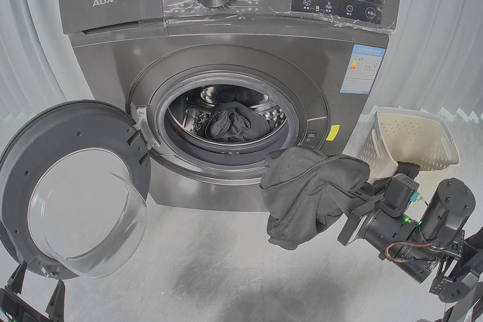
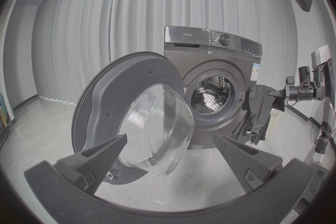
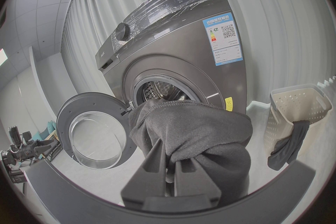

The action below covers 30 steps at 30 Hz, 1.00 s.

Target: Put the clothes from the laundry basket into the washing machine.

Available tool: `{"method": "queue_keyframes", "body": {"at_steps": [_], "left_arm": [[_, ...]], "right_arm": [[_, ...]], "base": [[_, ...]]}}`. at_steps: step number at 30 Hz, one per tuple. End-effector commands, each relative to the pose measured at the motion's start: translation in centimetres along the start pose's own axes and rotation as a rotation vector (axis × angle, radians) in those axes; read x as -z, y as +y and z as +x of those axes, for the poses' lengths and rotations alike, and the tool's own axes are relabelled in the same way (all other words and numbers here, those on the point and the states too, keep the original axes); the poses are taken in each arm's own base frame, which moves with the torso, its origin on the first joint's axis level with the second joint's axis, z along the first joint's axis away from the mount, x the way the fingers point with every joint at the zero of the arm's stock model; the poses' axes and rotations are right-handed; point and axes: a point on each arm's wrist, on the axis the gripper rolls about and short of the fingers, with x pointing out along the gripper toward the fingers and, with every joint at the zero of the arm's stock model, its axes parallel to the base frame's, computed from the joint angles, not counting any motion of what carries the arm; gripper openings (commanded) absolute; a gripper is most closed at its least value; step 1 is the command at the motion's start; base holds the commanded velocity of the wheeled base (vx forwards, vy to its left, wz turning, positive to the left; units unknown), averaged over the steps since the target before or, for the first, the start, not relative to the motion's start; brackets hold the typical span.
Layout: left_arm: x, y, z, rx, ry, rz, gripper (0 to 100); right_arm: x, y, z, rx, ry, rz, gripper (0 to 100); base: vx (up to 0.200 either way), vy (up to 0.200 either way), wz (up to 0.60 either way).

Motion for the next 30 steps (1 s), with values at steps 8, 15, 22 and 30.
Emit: {"method": "queue_keyframes", "body": {"at_steps": [8,15,22,30], "left_arm": [[0.5,0.0,0.0,0.000,-0.002,0.002,100],[0.5,0.0,0.0,0.000,0.000,0.005,100],[0.5,0.0,0.0,0.003,0.001,0.031,100],[0.5,0.0,0.0,0.003,0.001,0.033,100]], "right_arm": [[0.2,0.6,0.1,-0.022,0.008,0.002,0],[0.3,0.6,0.2,-0.026,0.011,0.003,0],[0.3,1.5,1.0,-0.052,-0.012,0.001,0],[1.2,2.5,3.0,-0.065,0.000,-0.002,0]], "base": [[0.000,0.000,0.00],[0.000,0.143,0.00],[0.000,0.029,0.00],[0.000,0.000,0.00]]}}
